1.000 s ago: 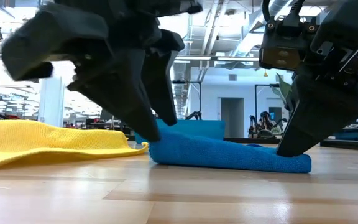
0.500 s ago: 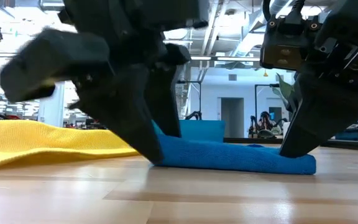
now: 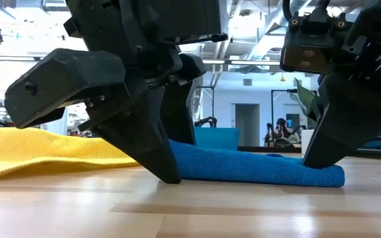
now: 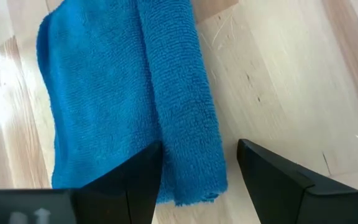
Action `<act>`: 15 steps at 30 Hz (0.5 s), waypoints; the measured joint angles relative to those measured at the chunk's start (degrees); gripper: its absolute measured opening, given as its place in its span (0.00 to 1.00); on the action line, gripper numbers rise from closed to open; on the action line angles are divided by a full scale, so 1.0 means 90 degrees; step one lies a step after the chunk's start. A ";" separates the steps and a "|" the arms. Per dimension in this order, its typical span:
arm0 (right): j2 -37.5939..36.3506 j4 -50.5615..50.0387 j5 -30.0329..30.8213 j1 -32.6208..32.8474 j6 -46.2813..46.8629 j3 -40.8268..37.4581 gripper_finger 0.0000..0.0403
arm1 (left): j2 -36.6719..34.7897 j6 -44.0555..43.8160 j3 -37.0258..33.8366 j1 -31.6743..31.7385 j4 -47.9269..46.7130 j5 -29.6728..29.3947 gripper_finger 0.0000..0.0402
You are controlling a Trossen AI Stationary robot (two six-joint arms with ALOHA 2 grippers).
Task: Roll microfiber towels into tight, uniform cylinder then place into a basket
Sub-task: Roll the blue microfiber cloth
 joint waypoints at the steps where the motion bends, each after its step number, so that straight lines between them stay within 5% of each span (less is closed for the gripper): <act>1: 0.0000 0.0000 0.0000 0.0000 0.0000 0.0000 0.04 | 0.0002 -0.0014 0.0000 0.0002 -0.0007 0.0018 0.51; 15: 0.0000 0.0005 0.0000 -0.0002 0.0002 0.0000 0.04 | -0.0188 0.0126 0.0229 -0.0328 -0.0272 -0.0888 0.51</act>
